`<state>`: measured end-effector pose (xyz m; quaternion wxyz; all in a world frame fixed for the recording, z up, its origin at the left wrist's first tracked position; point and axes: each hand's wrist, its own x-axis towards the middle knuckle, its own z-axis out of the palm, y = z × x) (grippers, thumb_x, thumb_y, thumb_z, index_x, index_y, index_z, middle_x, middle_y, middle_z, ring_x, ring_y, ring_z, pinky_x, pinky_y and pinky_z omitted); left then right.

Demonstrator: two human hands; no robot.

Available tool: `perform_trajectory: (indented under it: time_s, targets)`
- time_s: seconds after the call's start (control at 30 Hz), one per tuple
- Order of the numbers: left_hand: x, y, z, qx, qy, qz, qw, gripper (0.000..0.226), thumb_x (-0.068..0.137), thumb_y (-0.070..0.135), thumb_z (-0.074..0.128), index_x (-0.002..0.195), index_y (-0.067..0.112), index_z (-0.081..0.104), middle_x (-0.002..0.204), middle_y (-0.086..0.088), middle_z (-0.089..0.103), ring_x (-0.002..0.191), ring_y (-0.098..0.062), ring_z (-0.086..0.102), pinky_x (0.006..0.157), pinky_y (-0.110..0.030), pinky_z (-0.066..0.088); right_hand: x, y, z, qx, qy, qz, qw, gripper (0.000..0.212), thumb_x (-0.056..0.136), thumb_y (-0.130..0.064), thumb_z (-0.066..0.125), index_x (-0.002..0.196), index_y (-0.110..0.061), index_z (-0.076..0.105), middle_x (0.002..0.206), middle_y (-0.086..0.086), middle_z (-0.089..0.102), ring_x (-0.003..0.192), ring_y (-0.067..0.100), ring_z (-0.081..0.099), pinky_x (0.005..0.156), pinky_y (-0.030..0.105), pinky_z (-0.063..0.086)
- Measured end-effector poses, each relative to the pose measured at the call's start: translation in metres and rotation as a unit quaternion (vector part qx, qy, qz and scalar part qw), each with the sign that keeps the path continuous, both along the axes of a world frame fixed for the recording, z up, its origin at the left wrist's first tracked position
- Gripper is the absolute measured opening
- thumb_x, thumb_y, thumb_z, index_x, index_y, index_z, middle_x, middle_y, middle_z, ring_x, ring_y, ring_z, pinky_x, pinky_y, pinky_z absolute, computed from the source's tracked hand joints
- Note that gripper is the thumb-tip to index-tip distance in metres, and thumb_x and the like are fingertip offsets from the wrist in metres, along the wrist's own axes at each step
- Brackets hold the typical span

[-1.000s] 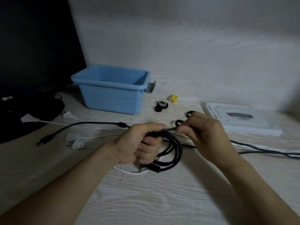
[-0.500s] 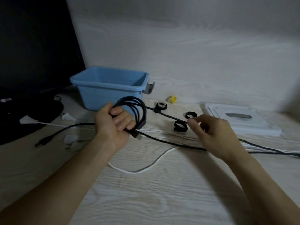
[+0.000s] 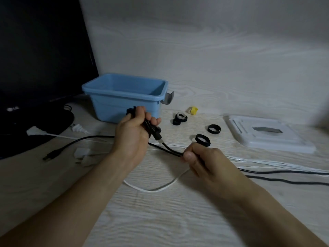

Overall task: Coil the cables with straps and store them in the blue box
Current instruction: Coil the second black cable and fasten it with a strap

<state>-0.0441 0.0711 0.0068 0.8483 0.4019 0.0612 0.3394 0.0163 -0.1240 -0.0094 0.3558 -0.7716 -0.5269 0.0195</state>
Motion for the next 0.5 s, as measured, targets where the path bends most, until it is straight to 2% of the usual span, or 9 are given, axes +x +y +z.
perform_trajectory:
  time_s: [0.13, 0.3, 0.43, 0.5]
  targets:
    - [-0.003, -0.01, -0.001, 0.119, 0.028, 0.028, 0.992, 0.018, 0.102, 0.01, 0.042, 0.087, 0.008, 0.052, 0.071, -0.003, 0.051, 0.065, -0.014, 0.053, 0.085, -0.034, 0.055, -0.005, 0.002, 0.001, 0.004, 0.003, 0.029, 1.0, 0.028, 0.103, -0.037, 0.04, 0.088, -0.023, 0.06, 0.056, -0.015, 0.048, 0.051, 0.007, 0.047, 0.052, 0.013, 0.031]
    - [-0.003, -0.014, 0.001, 0.094, 0.005, 0.047, 0.994, 0.021, 0.103, 0.01, 0.04, 0.085, 0.005, 0.048, 0.071, -0.005, 0.055, 0.063, -0.016, 0.059, 0.09, -0.04, 0.055, -0.004, 0.003, 0.0, -0.027, -0.031, 0.02, 0.999, 0.03, 0.102, -0.035, 0.043, 0.082, -0.022, 0.061, 0.056, -0.022, 0.05, 0.055, 0.001, 0.05, 0.055, 0.01, 0.033]
    - [-0.004, -0.01, -0.006, 0.23, 0.055, 0.067, 0.969, 0.02, 0.103, 0.005, 0.04, 0.085, 0.012, 0.045, 0.063, 0.006, 0.06, 0.059, -0.014, 0.054, 0.073, -0.035, 0.049, -0.005, 0.001, 0.002, 0.006, 0.007, 0.018, 1.0, 0.027, 0.103, -0.032, 0.044, 0.08, -0.027, 0.058, 0.056, -0.014, 0.05, 0.052, 0.006, 0.047, 0.054, 0.013, 0.033]
    - [-0.006, -0.016, -0.011, 0.261, 0.069, 0.031, 0.962, 0.019, 0.101, 0.005, 0.043, 0.083, 0.012, 0.044, 0.06, 0.005, 0.055, 0.055, -0.011, 0.047, 0.064, -0.028, 0.044, -0.005, 0.001, 0.005, 0.045, -0.007, 0.016, 0.999, 0.027, 0.103, -0.033, 0.044, 0.08, -0.029, 0.057, 0.062, -0.013, 0.051, 0.056, 0.005, 0.048, 0.056, 0.011, 0.034]
